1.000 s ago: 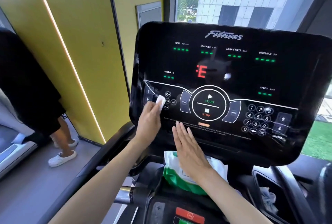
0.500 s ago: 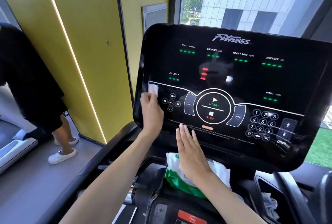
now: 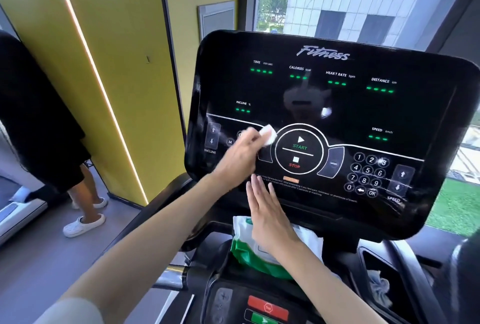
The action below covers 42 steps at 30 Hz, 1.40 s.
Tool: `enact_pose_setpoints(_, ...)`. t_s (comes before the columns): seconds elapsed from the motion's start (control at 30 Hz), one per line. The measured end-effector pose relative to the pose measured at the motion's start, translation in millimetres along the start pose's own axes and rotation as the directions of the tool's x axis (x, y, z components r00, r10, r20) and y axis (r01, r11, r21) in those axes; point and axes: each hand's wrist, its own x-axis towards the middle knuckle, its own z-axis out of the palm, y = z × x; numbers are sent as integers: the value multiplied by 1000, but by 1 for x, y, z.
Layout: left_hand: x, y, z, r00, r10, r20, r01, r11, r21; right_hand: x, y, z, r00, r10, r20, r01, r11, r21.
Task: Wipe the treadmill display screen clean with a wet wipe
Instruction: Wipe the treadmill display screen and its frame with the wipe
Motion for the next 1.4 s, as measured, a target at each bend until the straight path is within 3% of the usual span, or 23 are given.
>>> enact_pose_setpoints(0.07,9,-15,-10,962,-196,-188,187,980,-68,-3,2,-8,999,-29,35,27,998,61)
enact_pose_setpoints(0.13,15,-12,-8,846,-439,-304,406,898,-167,-7,6,-12,1000,-30,0,30,994,104)
enact_pose_setpoints(0.17,17,-4,-4,866,-410,-286,383,912,-148,-9,9,-11,999,-14,-46,18,995,98)
enact_pose_setpoints(0.23,13,11,9,990,-97,-104,90,993,-73,-12,19,-12,986,69,-150,-58,995,77)
enact_pose_setpoints(0.3,12,5,7,986,161,52,-159,987,-37,-14,30,-17,961,164,-221,-148,985,85)
enact_pose_setpoints(0.33,17,-4,2,987,158,20,-158,987,-16,-14,35,-21,949,192,-250,-176,981,86)
enact_pose_setpoints(0.43,34,-8,-8,913,-308,-266,279,950,-141,-14,46,-28,917,271,-292,-253,962,98)
enact_pose_setpoints(0.47,35,0,-4,889,-360,-285,322,931,-171,-14,47,-29,912,288,-291,-272,958,94)
enact_pose_setpoints(0.5,35,13,3,924,-288,-252,257,955,-149,-14,48,-29,910,293,-292,-279,956,89)
enact_pose_setpoints(0.57,22,28,18,997,73,-25,-75,993,-93,-16,48,-29,911,286,-297,-276,958,78)
enact_pose_setpoints(0.63,20,22,15,950,266,160,-262,964,-47,-19,50,-28,910,282,-306,-276,959,63)
enact_pose_setpoints(0.73,37,11,5,991,-67,-119,58,996,-71,-25,56,-27,898,316,-307,-311,948,68)
enact_pose_setpoints(0.8,41,26,11,912,-282,-297,239,956,-173,-30,61,-28,891,342,-298,-340,938,60)
enact_pose_setpoints(0.83,39,37,19,924,-257,-285,217,962,-165,-32,62,-28,890,344,-299,-347,937,46)
enact_pose_setpoints(0.9,27,58,40,997,47,-64,-52,996,-74,-37,66,-29,889,341,-307,-352,936,21)
enact_pose_setpoints(0.97,19,56,47,926,341,160,-339,940,-43,-40,70,-32,884,350,-311,-364,931,13)
enact_pose_setpoints(1.0,23,48,44,923,360,139,-356,933,-54,-41,73,-33,879,357,-316,-373,928,13)
enact_pose_setpoints(1.1,43,35,32,973,-30,-228,2,992,-123,-46,80,-34,869,377,-321,-394,919,13)
enact_pose_setpoints(1.17,55,42,26,846,-381,-372,287,915,-285,-46,82,-33,871,373,-321,-391,920,7)
enact_pose_setpoints(1.23,65,59,30,758,-529,-383,403,840,-363,-45,83,-33,865,377,-331,-394,919,17)
enact_pose_setpoints(1.27,65,66,34,793,-484,-369,369,865,-341,-44,83,-33,860,379,-342,-393,919,29)
enact_pose_setpoints(1.33,54,76,48,952,-156,-264,103,974,-203,-43,81,-35,847,377,-376,-380,922,70)
enact_pose_setpoints(1.4,36,76,57,987,153,-42,-158,977,-144,-44,81,-36,829,368,-421,-360,927,104)
